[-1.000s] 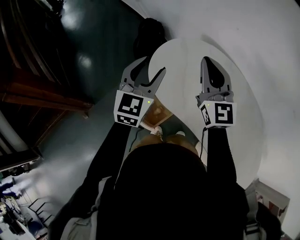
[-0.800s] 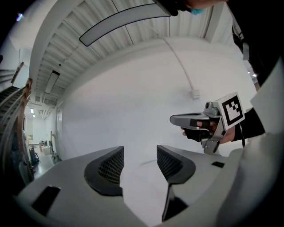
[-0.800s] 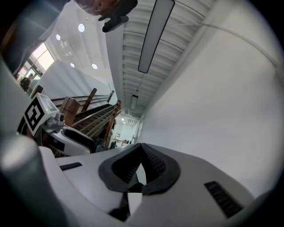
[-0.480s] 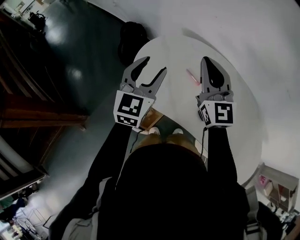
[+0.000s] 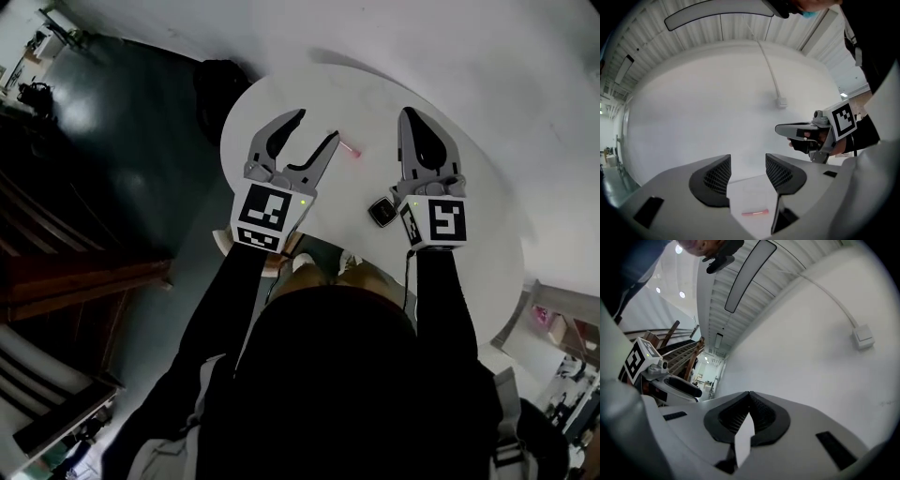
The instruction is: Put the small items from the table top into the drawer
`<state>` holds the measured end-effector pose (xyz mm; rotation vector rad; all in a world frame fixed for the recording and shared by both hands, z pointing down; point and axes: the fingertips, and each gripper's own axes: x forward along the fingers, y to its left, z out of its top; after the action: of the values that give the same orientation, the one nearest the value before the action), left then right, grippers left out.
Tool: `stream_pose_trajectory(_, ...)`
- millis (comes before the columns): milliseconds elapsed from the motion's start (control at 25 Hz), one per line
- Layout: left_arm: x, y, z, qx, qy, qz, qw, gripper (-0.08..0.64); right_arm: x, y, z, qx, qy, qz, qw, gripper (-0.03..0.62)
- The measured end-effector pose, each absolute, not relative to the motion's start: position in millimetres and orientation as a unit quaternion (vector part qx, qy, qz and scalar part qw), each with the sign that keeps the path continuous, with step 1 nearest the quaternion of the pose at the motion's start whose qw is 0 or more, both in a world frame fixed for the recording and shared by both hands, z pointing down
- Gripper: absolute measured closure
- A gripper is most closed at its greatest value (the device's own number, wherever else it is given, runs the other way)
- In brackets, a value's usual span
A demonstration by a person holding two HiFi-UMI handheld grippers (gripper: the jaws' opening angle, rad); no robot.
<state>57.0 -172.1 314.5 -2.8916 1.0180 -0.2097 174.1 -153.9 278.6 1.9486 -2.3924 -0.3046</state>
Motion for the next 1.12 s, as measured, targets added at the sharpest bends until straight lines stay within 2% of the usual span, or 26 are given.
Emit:
stream_pose_trajectory(360,100.5,-166.6,345.4,-0.958,0.262,-0.114,0.030,0.321,198.1,-151.8,291.8,0.639,-0.765,-0.079,0.024,0.566)
stream_pose_trajectory(440,110.9,-166.4,362.1,-0.964,0.225,-0.142,0.027,0.339,200.4,-153.3,294.0,0.637,-0.767,-0.077,0.029,0.566)
stream_pose_trajectory(1120,158.9,-200.8,558.2,-0.908,-0.005,-0.413,0.074,0.339,262.9,-142.2,330.2,0.667,-0.741,-0.031,0.069,0.566)
